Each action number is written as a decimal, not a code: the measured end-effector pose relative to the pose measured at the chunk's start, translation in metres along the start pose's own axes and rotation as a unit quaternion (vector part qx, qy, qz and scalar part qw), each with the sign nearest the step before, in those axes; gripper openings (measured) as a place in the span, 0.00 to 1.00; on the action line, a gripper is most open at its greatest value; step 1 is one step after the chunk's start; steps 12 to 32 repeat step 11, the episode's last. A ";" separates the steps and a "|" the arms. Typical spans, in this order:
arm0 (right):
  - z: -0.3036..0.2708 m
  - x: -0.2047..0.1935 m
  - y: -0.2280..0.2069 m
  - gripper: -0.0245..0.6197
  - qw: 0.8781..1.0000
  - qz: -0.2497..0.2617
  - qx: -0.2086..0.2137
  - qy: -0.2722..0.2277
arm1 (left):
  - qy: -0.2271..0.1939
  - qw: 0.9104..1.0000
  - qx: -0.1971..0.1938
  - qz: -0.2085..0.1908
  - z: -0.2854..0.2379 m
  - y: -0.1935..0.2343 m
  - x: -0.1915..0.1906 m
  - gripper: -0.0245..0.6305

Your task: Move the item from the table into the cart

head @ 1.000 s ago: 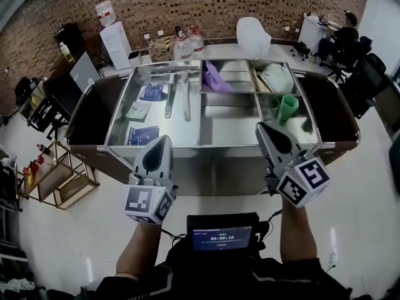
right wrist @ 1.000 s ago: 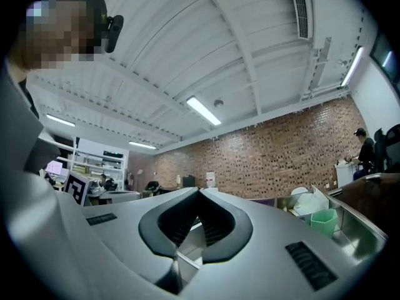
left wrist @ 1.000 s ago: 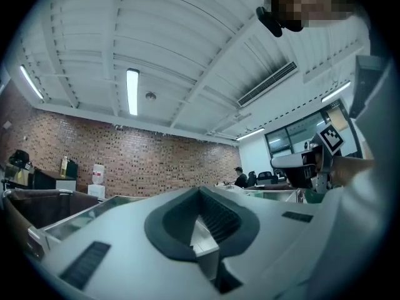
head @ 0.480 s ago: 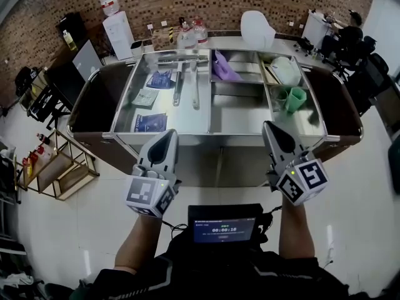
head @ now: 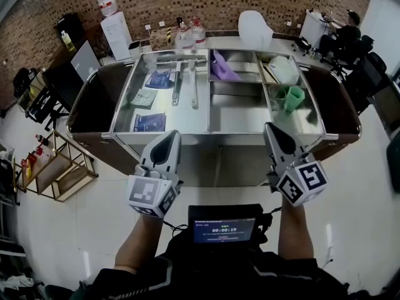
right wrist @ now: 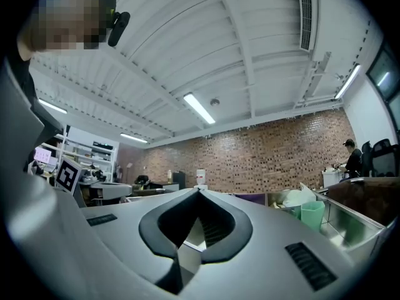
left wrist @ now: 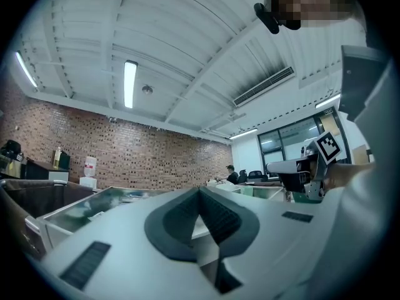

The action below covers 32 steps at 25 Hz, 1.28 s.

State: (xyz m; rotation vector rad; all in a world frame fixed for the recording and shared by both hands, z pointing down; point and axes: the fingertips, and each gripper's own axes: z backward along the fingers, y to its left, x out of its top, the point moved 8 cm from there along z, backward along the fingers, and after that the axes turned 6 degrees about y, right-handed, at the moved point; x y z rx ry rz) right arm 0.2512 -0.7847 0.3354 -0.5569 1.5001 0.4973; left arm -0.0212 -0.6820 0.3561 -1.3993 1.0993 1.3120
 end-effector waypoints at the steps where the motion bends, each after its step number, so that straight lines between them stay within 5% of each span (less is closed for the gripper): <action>1: 0.000 -0.001 0.000 0.04 1.000 0.000 0.000 0.001 | -0.001 1.000 -0.001 0.000 0.000 0.000 0.000 0.04; 32: 0.004 -0.002 -0.002 0.04 1.000 -0.002 -0.004 0.006 | 0.003 1.000 0.000 0.004 -0.001 -0.001 0.002 0.04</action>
